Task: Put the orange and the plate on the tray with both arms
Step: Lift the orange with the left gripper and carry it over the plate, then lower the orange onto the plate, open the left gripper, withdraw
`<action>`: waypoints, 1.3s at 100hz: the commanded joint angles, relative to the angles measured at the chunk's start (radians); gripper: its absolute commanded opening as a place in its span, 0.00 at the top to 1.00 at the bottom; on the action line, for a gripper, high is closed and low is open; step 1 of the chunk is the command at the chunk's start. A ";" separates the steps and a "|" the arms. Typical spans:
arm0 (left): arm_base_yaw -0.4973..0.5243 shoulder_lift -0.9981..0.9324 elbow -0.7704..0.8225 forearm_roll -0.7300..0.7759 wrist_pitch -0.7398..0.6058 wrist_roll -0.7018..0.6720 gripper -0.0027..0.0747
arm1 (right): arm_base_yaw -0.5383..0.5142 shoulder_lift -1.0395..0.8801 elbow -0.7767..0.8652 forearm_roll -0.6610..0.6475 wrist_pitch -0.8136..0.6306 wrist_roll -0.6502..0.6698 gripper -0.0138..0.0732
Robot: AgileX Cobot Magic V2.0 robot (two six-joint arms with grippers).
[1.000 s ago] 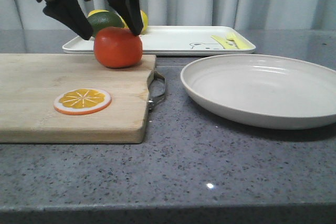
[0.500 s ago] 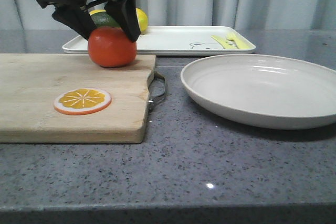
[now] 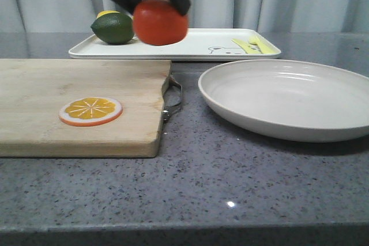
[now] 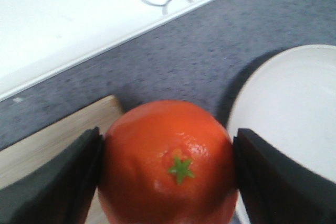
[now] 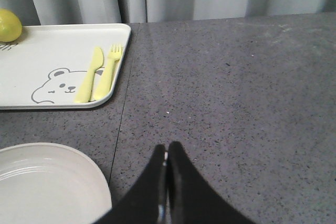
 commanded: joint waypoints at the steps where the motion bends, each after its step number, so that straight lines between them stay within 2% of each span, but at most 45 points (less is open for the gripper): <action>1: -0.067 -0.019 -0.063 -0.025 -0.041 0.007 0.63 | -0.005 0.000 -0.036 0.001 -0.069 0.000 0.91; 34: -0.240 0.093 -0.130 -0.027 -0.040 0.007 0.63 | -0.005 0.000 -0.036 0.001 -0.058 0.000 0.91; 71: -0.273 0.115 -0.132 -0.040 -0.058 0.015 0.62 | -0.005 0.000 -0.036 0.001 -0.058 0.000 0.91; 78: -0.273 0.115 -0.132 -0.043 -0.058 0.034 0.56 | -0.005 0.000 -0.036 0.001 -0.058 0.000 0.91; 90: -0.273 0.115 -0.132 -0.066 -0.058 0.055 0.31 | -0.005 0.000 -0.036 0.001 -0.058 0.000 0.91; 97: -0.273 0.115 -0.132 -0.078 -0.063 0.052 0.22 | -0.005 0.000 -0.036 0.001 -0.058 0.000 0.91; 130: -0.271 0.115 -0.164 -0.093 -0.036 0.051 0.20 | -0.005 0.000 -0.036 0.001 -0.056 0.000 0.91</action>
